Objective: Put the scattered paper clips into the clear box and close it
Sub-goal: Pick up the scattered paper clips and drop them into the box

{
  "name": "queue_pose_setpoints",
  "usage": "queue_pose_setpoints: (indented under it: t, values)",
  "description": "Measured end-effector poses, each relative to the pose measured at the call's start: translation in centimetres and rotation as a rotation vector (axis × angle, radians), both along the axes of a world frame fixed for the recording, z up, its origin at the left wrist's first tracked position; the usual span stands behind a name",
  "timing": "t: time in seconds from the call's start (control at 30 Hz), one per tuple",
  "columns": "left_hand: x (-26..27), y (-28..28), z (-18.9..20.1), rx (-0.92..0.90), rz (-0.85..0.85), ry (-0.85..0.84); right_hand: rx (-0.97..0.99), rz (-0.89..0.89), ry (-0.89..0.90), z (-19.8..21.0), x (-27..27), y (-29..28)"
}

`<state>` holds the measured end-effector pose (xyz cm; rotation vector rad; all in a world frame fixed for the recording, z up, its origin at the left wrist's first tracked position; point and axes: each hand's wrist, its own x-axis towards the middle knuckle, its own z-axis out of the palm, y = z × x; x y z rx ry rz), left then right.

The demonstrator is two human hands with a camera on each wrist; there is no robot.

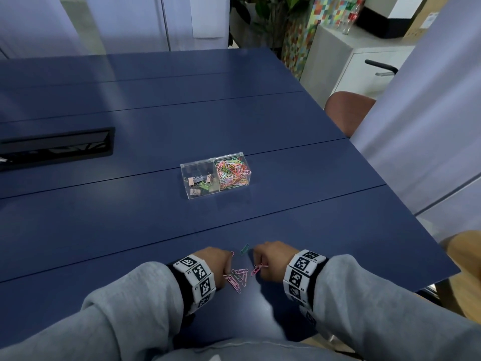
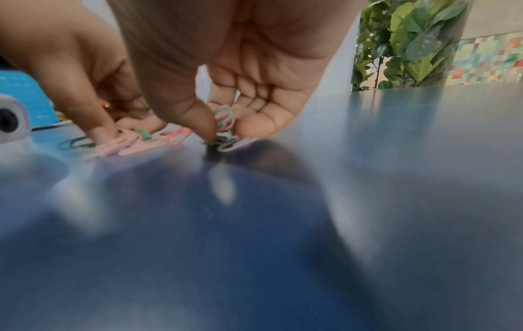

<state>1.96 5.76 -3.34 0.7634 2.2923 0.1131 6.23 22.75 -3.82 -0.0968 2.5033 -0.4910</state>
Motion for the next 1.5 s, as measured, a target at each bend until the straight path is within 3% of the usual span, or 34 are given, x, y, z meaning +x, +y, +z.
queue_pose_setpoints:
  t: [0.17, 0.33, 0.5, 0.7, 0.9, 1.03, 1.2, 1.33, 1.5]
  values:
    - [-0.3, -0.9, -0.1, 0.018, 0.047, -0.015, -0.154, -0.219, 0.061, 2.0, -2.6, 2.2]
    - [-0.6, -1.8, -0.4, 0.066, 0.104, 0.002, -0.290, -0.364, 0.285, 5.1, -9.0, 3.1]
    - [-1.2, -3.7, 0.7, 0.163, 0.328, 0.027, -0.287, -0.404, 0.419, 6.1, -15.3, 1.6]
    - [-3.9, -4.5, 3.6, 0.355, 0.570, 0.074, -0.159, -0.355, 0.374, 5.1, -18.9, 0.9]
    - [-10.9, -0.5, 6.1, 0.508, 0.626, 0.213, -0.297, -0.402, 0.387, 4.4, -16.8, 2.4]
    - [-15.2, 3.6, 6.5, 0.466, 0.624, 0.300, -0.253, -0.322, 0.352, 4.5, -13.9, 4.7]
    - [-18.8, 6.3, 6.0, 0.338, 0.578, 0.278, -0.153, -0.248, 0.219, 3.2, -10.2, 7.5]
    - [-18.7, 5.6, 5.3, 0.300, 0.557, 0.268, -0.155, -0.259, 0.182, 2.2, -8.3, 8.0]
    - [-13.3, 1.8, 5.7, 0.431, 0.381, 0.268, -0.075, 0.005, 0.052, 1.6, -6.2, 5.3]
